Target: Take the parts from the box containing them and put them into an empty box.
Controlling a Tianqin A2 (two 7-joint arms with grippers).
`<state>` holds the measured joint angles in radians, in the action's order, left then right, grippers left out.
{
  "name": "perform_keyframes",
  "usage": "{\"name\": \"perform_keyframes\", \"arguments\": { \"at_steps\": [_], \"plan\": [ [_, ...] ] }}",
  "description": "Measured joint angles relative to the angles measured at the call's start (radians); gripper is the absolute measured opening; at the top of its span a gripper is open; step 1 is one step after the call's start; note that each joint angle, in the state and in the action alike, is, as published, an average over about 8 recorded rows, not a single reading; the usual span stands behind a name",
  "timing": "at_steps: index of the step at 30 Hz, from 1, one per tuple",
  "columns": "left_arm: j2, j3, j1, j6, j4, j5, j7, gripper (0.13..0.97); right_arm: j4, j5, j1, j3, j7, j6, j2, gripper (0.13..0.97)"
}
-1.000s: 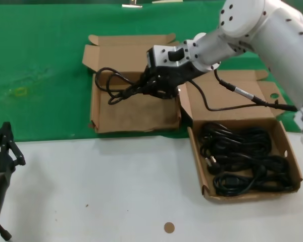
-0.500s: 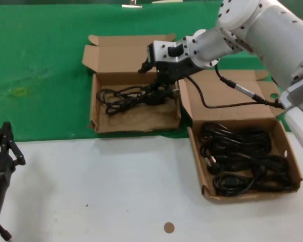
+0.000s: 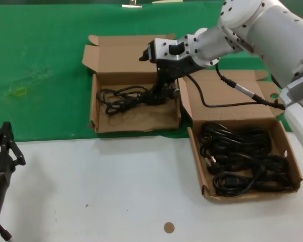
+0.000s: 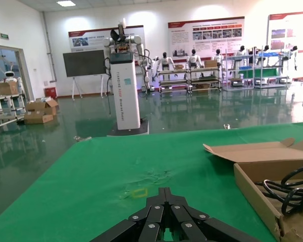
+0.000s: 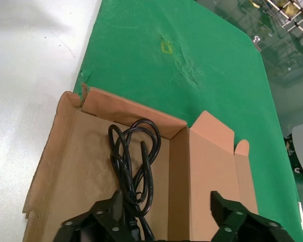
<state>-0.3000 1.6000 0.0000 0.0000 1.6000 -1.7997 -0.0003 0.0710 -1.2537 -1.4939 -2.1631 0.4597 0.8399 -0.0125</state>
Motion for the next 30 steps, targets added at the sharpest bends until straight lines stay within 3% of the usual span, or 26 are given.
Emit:
{"name": "perform_keyframes", "arguments": {
  "at_steps": [7, 12, 19, 30],
  "plan": [
    [0.000, 0.000, 0.000, 0.000, 0.000, 0.000, 0.000, 0.159, 0.074, -0.027, 0.073, 0.027, -0.022, -0.041, -0.014, 0.644],
    [0.000, 0.000, 0.000, 0.000, 0.000, 0.000, 0.000, 0.211, 0.163, -0.058, 0.159, 0.060, -0.049, -0.089, -0.031, 0.771],
    [0.000, 0.000, 0.000, 0.000, 0.000, 0.000, 0.000, 0.242, 0.303, -0.108, 0.296, 0.112, -0.091, -0.166, -0.057, 0.869],
    [0.000, 0.000, 0.000, 0.000, 0.000, 0.000, 0.001, 0.453, 0.528, -0.188, 0.517, 0.195, -0.159, -0.289, -0.100, 0.940]
  ]
}}
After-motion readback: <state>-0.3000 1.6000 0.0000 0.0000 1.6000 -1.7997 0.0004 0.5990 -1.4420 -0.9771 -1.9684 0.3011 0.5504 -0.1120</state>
